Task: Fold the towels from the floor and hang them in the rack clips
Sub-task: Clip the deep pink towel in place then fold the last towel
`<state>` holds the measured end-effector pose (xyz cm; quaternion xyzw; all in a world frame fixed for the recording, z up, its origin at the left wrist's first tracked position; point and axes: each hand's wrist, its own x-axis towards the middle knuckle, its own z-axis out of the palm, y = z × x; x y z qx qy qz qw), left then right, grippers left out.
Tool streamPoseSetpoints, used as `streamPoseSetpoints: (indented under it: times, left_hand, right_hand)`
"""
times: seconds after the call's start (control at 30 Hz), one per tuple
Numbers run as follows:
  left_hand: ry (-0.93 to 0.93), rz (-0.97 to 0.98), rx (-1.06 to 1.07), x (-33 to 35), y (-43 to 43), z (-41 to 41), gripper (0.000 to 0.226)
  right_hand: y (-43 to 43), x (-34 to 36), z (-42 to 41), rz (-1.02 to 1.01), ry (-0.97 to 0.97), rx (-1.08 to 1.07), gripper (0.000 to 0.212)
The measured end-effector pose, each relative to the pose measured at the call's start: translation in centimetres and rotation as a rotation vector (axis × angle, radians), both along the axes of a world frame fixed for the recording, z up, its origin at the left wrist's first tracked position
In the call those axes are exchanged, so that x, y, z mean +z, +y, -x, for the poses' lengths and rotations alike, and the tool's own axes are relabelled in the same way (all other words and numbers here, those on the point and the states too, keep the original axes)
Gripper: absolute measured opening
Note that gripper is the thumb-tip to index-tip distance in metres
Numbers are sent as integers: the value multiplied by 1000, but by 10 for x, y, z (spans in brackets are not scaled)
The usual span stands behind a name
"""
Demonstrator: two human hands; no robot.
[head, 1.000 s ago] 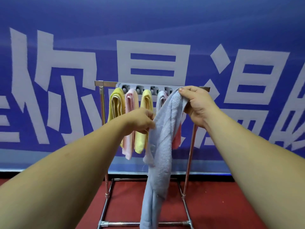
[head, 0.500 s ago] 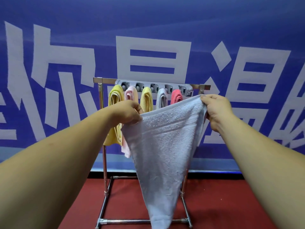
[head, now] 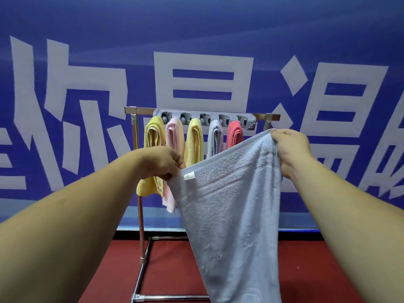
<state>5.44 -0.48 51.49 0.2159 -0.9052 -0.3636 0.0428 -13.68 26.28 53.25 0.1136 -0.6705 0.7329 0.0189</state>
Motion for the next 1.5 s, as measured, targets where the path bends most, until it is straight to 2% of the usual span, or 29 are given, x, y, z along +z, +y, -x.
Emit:
streamPoseSetpoints:
  times: [0.17,0.3,0.57,0.73,0.83,0.97,1.07,1.27,1.5]
  left_hand:
    - [-37,27,52,1,2,-2,13]
    - [52,-19,89,5,6,-5,13]
    - [377,-95,248,24,11,-4,8]
    - [369,-85,235,34,8,-8,17]
    - [429,-134,276,41,-2,-10,13]
    - [544,-272,383,42,-11,-14,8]
    - [500,-355,452,35,-9,-11,23]
    - [486,-524,326,39,24,8,41]
    - [492,-508,112,61,47,12,18]
  right_hand:
    - [3,3,1,29,-7,-2,9]
    - [8,5,1,-1,19,-4,10]
    - [23,2,8,-166,21,-65,9]
    - [36,1,6,-377,176,-125,18]
    - [43,5,2,-442,240,-51,18]
    - [51,8,4,-428,132,-27,11]
    - [41,12,-3,-397,48,-11,12]
    - [-4,25,-33,-289,34,279,16]
    - [-31,33,-56,-231,87,440,15]
